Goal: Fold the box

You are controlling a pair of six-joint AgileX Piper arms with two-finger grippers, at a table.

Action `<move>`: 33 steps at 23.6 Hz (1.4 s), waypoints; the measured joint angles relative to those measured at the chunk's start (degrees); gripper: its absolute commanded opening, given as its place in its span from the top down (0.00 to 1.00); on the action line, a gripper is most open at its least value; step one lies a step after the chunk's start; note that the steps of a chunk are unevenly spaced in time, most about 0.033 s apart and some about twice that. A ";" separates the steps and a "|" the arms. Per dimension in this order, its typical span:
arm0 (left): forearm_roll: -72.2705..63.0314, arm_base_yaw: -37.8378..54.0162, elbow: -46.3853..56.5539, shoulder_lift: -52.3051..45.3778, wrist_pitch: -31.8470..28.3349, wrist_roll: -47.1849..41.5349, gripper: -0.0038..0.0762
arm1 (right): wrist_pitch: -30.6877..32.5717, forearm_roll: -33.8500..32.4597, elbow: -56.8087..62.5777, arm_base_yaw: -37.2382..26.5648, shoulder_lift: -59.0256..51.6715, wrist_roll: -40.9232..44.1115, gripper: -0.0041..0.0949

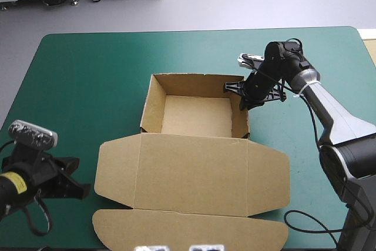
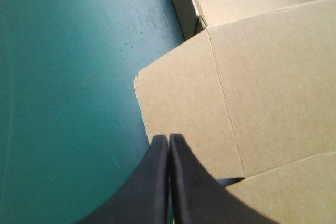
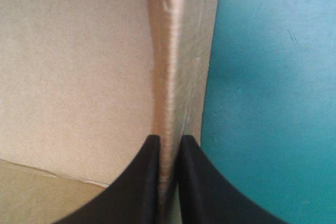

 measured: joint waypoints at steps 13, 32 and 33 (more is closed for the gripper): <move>5.70 0.00 9.41 -16.56 0.46 -3.48 0.96 | 0.47 -5.19 -1.63 -6.79 -4.53 -1.56 0.98; 8.20 0.00 9.55 -16.94 0.46 -3.66 0.96 | -0.41 -23.88 -1.91 -40.06 0.62 -11.72 0.56; 8.78 0.00 9.55 -16.94 0.46 -3.66 0.96 | -0.37 -24.21 -1.91 -40.06 0.72 -12.23 0.53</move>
